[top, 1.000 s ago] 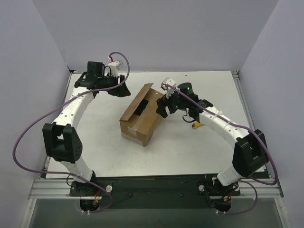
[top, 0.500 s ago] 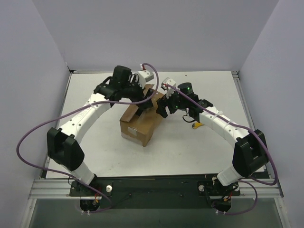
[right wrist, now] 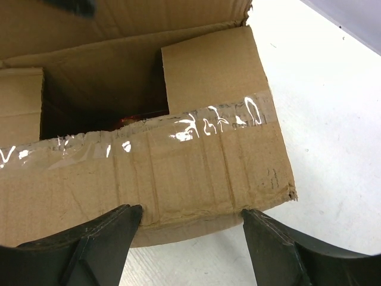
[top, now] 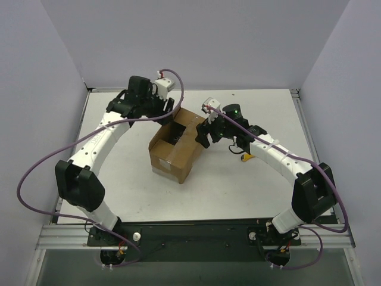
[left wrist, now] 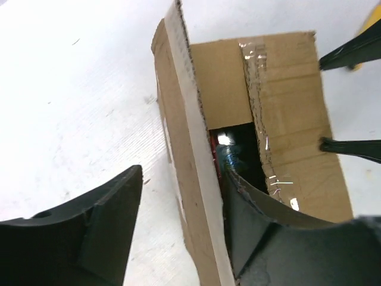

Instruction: Unpack the express box

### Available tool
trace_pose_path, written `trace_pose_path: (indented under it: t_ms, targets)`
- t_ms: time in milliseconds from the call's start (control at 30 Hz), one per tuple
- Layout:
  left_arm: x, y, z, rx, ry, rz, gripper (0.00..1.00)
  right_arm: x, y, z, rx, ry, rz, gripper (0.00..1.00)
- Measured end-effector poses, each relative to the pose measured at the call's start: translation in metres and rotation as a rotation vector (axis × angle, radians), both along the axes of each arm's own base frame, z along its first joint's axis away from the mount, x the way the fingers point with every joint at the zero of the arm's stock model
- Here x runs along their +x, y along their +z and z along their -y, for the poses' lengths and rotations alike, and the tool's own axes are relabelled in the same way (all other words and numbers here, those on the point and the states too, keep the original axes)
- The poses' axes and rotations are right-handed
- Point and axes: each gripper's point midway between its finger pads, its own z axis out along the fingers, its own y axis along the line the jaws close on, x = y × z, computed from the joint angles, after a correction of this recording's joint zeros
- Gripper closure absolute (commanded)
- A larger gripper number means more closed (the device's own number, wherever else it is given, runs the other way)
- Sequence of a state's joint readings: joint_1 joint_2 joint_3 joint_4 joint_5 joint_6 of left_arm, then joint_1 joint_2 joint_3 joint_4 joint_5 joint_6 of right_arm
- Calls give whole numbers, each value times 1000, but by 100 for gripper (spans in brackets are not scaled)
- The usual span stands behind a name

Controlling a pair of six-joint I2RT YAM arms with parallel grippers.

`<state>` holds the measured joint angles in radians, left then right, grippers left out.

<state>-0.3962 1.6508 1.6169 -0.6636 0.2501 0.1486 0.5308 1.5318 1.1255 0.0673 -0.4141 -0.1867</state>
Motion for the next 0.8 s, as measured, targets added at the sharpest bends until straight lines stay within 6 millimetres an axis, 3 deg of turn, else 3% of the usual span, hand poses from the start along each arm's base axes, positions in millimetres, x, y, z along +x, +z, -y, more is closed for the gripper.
trace_pose_path:
  t_ms: [133, 200, 367, 533, 700, 800]
  targets:
    - [12, 9, -15, -243, 17, -85, 58, -2, -2, 0, -3, 4, -10, 26]
    - [15, 6, -21, -381, 29, -156, 61, -2, -2, 0, -3, 5, -11, 26]
    - [4, -32, -14, -621, 28, -402, 70, -1, -2, -1, -4, 7, -12, 26]
    - [-3, -36, -7, -832, 4, -537, 73, -2, -3, 3, -24, 14, -23, 26]
    - [-5, -57, -13, -1011, 12, -705, 74, -1, 5, 3, -66, 56, -12, 26]
    - [-5, -52, -11, -1043, -1, -722, 75, -2, 11, 1, -95, 97, -23, 27]
